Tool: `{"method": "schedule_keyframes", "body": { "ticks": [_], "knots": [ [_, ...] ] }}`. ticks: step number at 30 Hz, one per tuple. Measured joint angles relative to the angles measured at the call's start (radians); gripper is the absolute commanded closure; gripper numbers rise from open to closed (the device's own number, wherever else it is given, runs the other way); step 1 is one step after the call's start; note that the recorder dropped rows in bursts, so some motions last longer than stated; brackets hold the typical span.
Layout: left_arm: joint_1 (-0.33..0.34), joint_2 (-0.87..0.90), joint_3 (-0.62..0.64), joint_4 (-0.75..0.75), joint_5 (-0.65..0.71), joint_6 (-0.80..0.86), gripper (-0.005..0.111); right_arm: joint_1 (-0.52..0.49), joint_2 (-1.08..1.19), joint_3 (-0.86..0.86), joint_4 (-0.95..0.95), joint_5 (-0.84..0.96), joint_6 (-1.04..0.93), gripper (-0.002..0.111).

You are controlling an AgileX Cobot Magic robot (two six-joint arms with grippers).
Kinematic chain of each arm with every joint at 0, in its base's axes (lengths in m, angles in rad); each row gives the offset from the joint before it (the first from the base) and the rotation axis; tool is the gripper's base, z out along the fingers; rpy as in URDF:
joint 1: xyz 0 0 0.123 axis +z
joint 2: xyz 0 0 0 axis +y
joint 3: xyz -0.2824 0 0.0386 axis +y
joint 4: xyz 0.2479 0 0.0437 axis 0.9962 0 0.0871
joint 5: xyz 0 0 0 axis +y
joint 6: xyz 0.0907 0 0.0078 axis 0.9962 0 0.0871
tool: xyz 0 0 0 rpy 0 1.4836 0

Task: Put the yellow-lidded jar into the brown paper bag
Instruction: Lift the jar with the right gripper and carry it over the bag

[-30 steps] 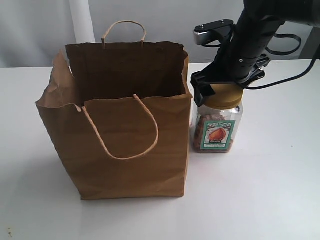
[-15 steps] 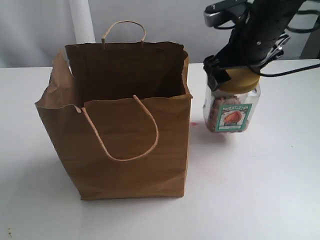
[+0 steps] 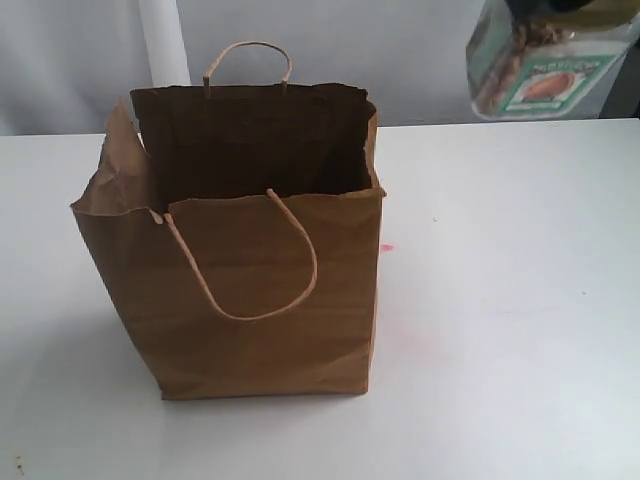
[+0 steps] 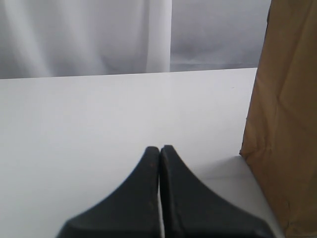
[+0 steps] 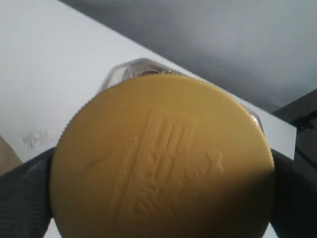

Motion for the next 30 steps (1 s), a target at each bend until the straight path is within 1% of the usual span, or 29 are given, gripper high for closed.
{"method": "schedule_keyframes", "body": {
  "ticks": [4, 7, 10, 14, 17, 22, 30],
  "knots": [
    [0.0, 0.0, 0.0, 0.0, 0.0, 0.0, 0.106, 0.0, -0.075, 0.0, 0.027, -0.044, 0.0, 0.108],
    [0.0, 0.0, 0.0, 0.0, 0.0, 0.0, 0.106, 0.0, -0.112, 0.0, 0.099, -0.078, -0.021, 0.108],
    [0.0, 0.0, 0.0, 0.0, 0.0, 0.0, 0.106, 0.0, -0.132, 0.0, 0.235, -0.111, -0.101, 0.108],
    [0.0, 0.0, 0.0, 0.0, 0.0, 0.0, 0.106, 0.0, -0.137, 0.0, 0.464, -0.147, -0.253, 0.108],
    [0.0, 0.0, 0.0, 0.0, 0.0, 0.0, 0.106, 0.012, -0.137, 0.0, 0.595, -0.17, -0.362, 0.108],
    [0.0, 0.0, 0.0, 0.0, 0.0, 0.0, 0.106, 0.071, -0.137, 0.0, 0.719, -0.201, -0.479, 0.108],
    [0.0, 0.0, 0.0, 0.0, 0.0, 0.0, 0.106, 0.197, -0.135, 0.0, 0.744, -0.217, -0.504, 0.108]
  ]
}}
